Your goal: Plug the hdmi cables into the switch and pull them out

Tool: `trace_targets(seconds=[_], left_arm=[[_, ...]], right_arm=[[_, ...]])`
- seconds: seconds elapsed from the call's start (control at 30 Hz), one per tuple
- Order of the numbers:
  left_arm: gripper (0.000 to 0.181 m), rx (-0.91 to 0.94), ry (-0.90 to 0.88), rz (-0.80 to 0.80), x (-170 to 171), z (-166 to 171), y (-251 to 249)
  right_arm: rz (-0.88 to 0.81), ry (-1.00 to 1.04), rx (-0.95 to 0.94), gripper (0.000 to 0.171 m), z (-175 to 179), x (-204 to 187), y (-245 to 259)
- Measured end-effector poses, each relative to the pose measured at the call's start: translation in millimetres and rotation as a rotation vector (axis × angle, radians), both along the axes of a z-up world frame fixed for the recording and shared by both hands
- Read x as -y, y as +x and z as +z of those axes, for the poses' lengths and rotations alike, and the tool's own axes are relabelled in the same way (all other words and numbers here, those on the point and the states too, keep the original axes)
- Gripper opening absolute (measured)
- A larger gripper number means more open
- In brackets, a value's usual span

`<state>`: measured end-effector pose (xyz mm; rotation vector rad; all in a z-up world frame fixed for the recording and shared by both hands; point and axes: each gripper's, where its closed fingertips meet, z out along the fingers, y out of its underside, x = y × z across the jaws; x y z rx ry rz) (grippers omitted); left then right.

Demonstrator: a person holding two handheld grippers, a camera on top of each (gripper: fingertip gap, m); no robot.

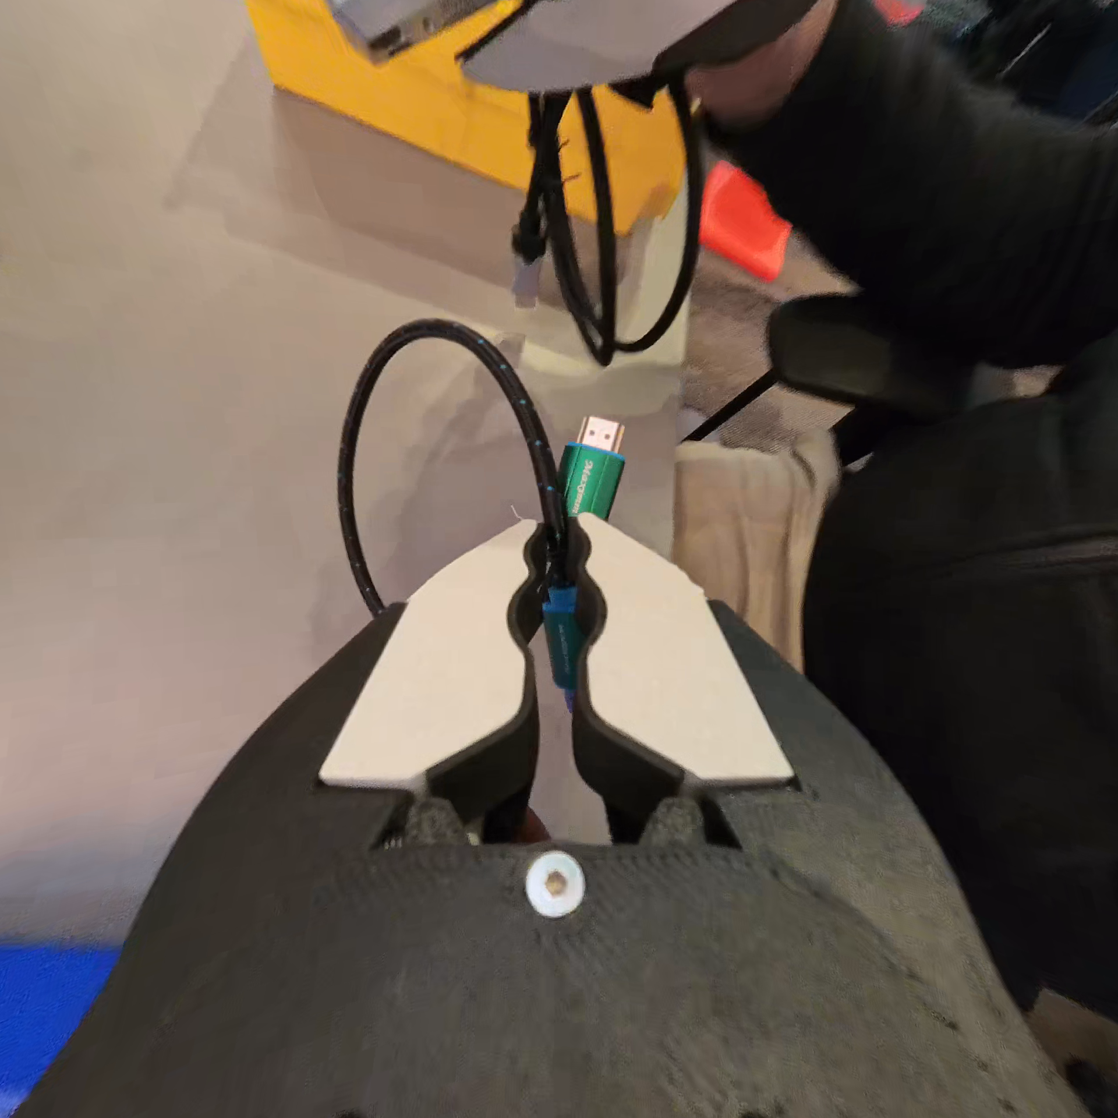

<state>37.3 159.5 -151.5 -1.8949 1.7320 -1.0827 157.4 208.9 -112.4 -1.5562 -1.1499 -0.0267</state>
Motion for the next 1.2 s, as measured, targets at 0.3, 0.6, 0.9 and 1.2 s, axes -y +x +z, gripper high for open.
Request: trace_targets(seconds=[0.3,0.6,0.9,1.2], left_arm=[[0.006,0.038,-0.331,0.094,-17,-29,32],[0.006,-0.295,-0.190,0.409,-101,-85,8],[0.006,-0.022,-0.156,0.500,-119,-57,43],[0.005,0.706,-0.526,0.782,-126,-8,64]], right_arm=[[-0.020,-0.010,-0.037,0.017,3,-2,9],[-0.027,-0.021,-0.041,0.017,1,-4,13],[-0.027,-0.034,-0.056,0.017,-2,-6,14],[-0.037,-0.020,-0.073,0.016,6,-2,20]])
